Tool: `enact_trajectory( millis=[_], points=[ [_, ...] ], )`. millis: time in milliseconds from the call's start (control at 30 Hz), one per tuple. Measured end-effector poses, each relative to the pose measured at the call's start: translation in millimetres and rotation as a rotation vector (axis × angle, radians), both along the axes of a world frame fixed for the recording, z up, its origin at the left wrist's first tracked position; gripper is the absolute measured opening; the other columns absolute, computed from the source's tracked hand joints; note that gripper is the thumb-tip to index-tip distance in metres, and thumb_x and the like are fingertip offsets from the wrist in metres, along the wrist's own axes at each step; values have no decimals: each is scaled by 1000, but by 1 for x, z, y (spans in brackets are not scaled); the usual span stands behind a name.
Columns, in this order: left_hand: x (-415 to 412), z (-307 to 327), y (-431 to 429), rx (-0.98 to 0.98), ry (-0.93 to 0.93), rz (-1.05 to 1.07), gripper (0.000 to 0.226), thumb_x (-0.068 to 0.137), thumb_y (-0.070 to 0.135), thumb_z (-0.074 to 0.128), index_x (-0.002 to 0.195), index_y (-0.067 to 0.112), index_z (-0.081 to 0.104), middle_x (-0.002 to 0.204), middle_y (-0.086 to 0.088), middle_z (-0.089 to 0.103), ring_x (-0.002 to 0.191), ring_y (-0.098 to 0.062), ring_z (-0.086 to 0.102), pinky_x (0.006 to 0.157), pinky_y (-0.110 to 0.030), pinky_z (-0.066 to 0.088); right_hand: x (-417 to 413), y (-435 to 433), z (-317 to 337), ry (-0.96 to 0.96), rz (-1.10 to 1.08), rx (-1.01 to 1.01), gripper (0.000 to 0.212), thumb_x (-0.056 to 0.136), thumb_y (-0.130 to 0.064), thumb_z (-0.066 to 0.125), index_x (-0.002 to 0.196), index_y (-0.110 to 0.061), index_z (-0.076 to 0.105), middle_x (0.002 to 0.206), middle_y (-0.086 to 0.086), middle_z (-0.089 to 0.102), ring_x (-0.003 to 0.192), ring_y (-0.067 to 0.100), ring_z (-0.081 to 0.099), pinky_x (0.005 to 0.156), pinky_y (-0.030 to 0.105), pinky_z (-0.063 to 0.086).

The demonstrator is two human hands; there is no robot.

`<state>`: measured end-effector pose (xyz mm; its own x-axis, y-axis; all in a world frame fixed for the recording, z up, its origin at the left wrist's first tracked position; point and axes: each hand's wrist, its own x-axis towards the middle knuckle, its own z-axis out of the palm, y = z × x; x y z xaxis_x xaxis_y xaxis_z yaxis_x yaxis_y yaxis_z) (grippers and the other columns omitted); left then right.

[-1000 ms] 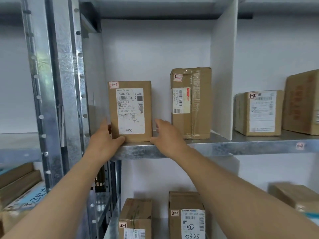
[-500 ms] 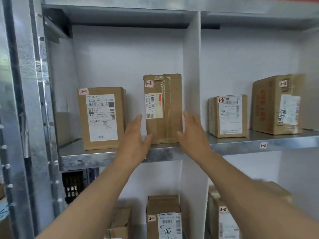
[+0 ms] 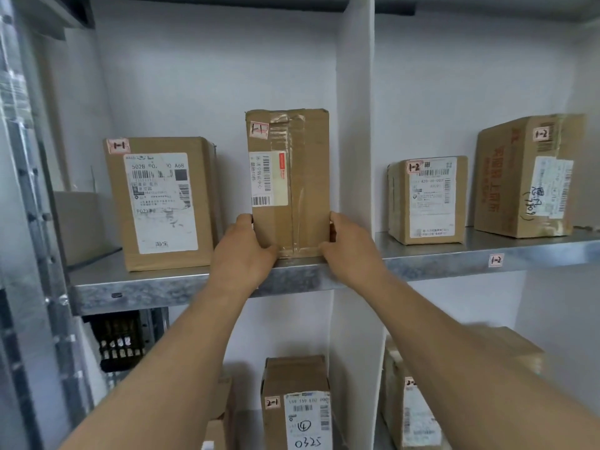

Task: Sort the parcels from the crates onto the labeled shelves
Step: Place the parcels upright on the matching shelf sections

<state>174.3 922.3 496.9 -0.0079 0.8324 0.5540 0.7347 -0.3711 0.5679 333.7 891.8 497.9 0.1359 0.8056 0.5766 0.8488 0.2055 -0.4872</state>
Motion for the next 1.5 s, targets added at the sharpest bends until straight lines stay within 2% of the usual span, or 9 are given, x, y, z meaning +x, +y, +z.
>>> enact_trajectory(
  millis=[300, 433, 600, 833, 967, 1100, 1233, 1367, 1500],
  points=[
    [-4, -4, 7, 29, 21, -16, 55, 83, 26, 69, 131, 17, 42, 124, -7, 57, 108, -27, 57, 85, -34, 46, -5, 1, -2, -3, -33, 2, 14, 92, -4, 50, 105, -6, 54, 101, 8, 58, 93, 23, 56, 77, 32, 46],
    [-7, -8, -3, 115, -95, -74, 57, 85, 21, 69, 134, 16, 40, 128, -7, 52, 113, -25, 53, 86, -31, 42, -2, -9, -7, -21, -24, 56, 12, 91, -5, 53, 100, -10, 47, 100, 6, 52, 92, 22, 53, 74, 31, 44],
    [8, -8, -32, 288, -140, -102, 69, 85, 22, 70, 144, 22, 34, 139, -5, 43, 122, -22, 49, 102, -39, 43, 21, -39, -9, -151, 37, 207, 46, 94, -9, 50, 139, -8, 40, 126, 12, 48, 115, 24, 50, 94, 41, 46],
    [100, 10, -68, 456, -129, -267, 53, 89, 16, 63, 138, 20, 43, 124, 3, 50, 106, -13, 53, 90, -25, 43, 99, -58, 11, -123, 54, 344, 55, 94, -12, 55, 146, -12, 38, 131, 10, 48, 119, 23, 50, 95, 42, 47],
    [165, 10, -67, 412, -103, -313, 54, 91, 19, 61, 141, 21, 40, 128, 3, 48, 104, -6, 51, 89, -21, 43, 162, -56, 16, -121, 16, 327, 53, 94, -12, 54, 144, -11, 39, 136, 10, 47, 120, 23, 50, 97, 43, 46],
    [208, 12, -47, 255, -120, -251, 64, 91, 22, 61, 147, 18, 30, 141, -3, 42, 124, -13, 46, 106, -35, 40, 213, -46, 16, -105, 8, 266, 50, 91, -11, 54, 140, -13, 43, 121, 11, 50, 111, 22, 50, 93, 41, 48],
    [224, 12, -21, 73, -99, -128, 73, 90, 26, 63, 150, 20, 22, 149, -5, 35, 132, -21, 41, 109, -42, 37, 243, -28, 16, -31, 34, 105, 49, 91, -21, 58, 136, -9, 43, 124, 9, 46, 113, 22, 50, 93, 33, 45],
    [230, 11, -12, -62, -47, -34, 71, 88, 29, 66, 147, 21, 28, 144, -4, 44, 126, -24, 48, 104, -41, 42, 251, -6, 12, -11, 111, -10, 35, 85, -23, 63, 118, -13, 54, 116, 5, 57, 101, 20, 55, 86, 34, 48],
    [231, 8, -14, -88, 21, -31, 53, 88, 23, 62, 137, 23, 40, 117, 0, 63, 103, -21, 59, 87, -33, 47, 251, 0, 8, -44, 183, -24, 34, 88, -20, 62, 121, -15, 55, 114, 2, 63, 101, 19, 58, 85, 31, 48]
  ],
)
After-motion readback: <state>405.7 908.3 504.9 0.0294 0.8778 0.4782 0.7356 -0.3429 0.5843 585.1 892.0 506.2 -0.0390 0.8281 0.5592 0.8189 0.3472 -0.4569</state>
